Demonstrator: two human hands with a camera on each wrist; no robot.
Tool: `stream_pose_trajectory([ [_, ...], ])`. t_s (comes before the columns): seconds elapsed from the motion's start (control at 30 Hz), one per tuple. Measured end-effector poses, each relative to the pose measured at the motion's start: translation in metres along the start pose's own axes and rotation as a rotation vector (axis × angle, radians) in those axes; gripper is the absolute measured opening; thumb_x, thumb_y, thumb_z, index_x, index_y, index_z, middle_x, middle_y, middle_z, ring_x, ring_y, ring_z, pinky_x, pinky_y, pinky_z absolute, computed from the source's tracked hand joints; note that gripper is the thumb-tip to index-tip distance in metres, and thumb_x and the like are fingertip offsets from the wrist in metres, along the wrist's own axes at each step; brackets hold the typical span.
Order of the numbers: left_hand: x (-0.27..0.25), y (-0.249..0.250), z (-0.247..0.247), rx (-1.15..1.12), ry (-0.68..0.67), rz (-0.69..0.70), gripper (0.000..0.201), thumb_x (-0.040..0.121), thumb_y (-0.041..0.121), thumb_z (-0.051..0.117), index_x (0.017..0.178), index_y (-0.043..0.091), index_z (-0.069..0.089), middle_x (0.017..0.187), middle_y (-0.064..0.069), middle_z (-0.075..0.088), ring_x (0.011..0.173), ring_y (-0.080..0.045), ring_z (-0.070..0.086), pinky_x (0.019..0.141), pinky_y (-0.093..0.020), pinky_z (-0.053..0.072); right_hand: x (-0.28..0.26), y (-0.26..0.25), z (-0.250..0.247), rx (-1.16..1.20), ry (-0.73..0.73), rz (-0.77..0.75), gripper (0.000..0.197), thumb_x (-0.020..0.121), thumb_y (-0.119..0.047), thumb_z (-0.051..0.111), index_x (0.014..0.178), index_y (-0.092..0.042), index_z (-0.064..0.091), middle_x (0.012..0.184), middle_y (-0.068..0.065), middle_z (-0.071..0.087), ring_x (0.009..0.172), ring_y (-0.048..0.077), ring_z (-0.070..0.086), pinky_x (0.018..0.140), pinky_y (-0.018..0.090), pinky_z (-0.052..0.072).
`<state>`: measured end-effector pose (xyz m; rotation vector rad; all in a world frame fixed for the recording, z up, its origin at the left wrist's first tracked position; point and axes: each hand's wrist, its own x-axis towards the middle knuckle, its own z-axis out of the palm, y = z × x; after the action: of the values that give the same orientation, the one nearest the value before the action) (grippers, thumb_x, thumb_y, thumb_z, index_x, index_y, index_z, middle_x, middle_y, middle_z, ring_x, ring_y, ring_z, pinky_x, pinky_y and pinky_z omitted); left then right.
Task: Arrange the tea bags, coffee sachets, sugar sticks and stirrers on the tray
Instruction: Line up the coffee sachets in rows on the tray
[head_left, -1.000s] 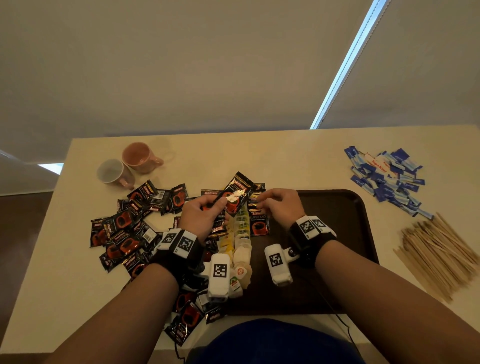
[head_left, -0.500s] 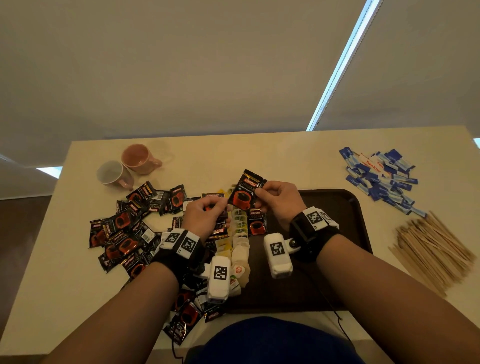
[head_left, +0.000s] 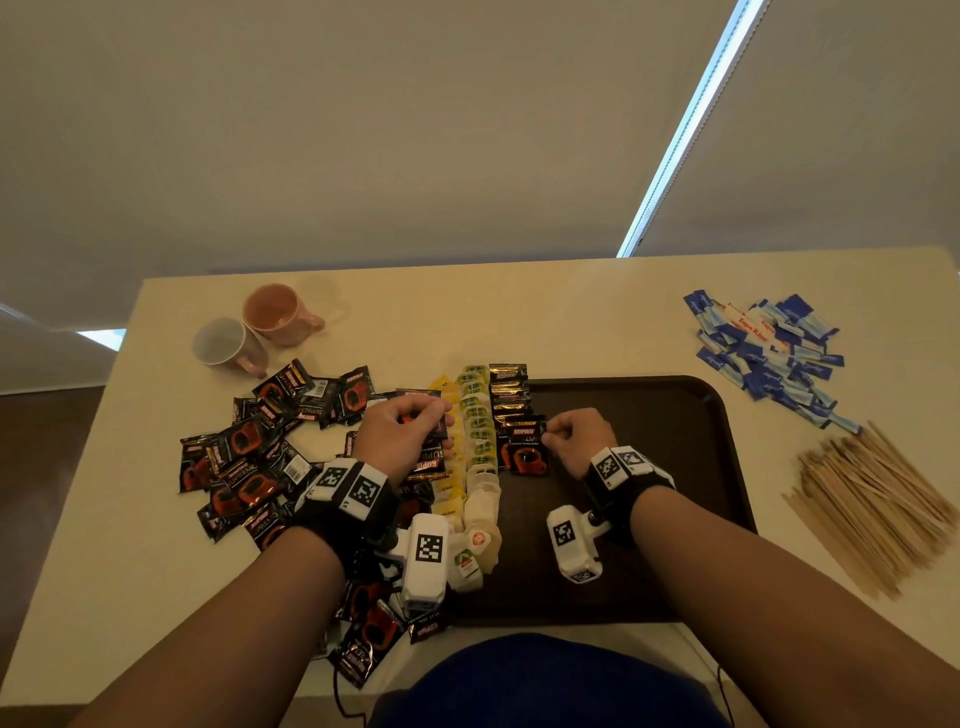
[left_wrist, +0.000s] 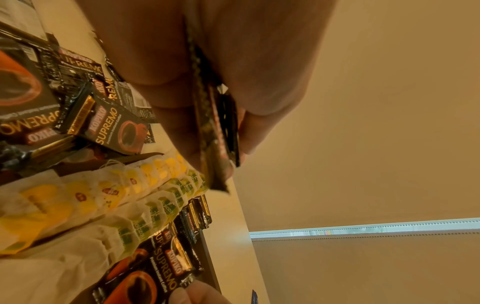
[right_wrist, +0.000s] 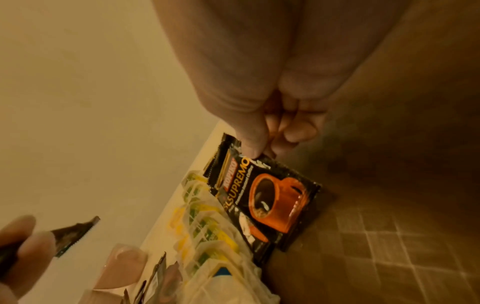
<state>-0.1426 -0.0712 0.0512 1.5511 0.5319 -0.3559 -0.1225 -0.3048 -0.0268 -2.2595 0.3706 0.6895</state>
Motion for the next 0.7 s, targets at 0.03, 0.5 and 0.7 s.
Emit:
stream_pose_trajectory([
  [0.03,0.0,0.0,-0.001,-0.002,0.004,-0.002,0.015,0.098,0.01,0.061,0.096,-0.002,0.07,0.084,-0.015,0.07,0.053,-0.017,0.064,0.051,-0.026,0.055,0.0,0.0,0.002,0.012,0.005,0.012,0.017,0.092,-0.016,0.068,0.109,-0.016,0.071,0.1,-0.001,0.07,0.09,0.009,0.061,0.083,0.023,0.047],
  [0.5,0.006,-0.004,-0.007,-0.001,0.02,-0.036,0.017,0.097,0.013,0.063,0.098,-0.002,0.071,0.086,-0.016,0.072,0.056,-0.021,0.065,0.053,-0.029,0.055,0.008,-0.005,0.015,0.045,0.036,0.044,0.014,0.091,-0.021,0.069,0.078,-0.023,0.063,0.081,0.0,0.071,0.08,0.014,0.068,0.081,0.032,0.058],
  [0.7,0.006,-0.002,-0.007,-0.012,0.021,-0.042,0.016,0.098,0.009,0.061,0.096,-0.002,0.071,0.084,-0.016,0.071,0.055,-0.021,0.065,0.053,-0.029,0.056,0.008,-0.008,0.015,0.035,0.026,0.048,0.017,0.09,-0.022,0.07,0.075,-0.023,0.062,0.084,0.002,0.071,0.083,0.018,0.069,0.084,0.037,0.058],
])
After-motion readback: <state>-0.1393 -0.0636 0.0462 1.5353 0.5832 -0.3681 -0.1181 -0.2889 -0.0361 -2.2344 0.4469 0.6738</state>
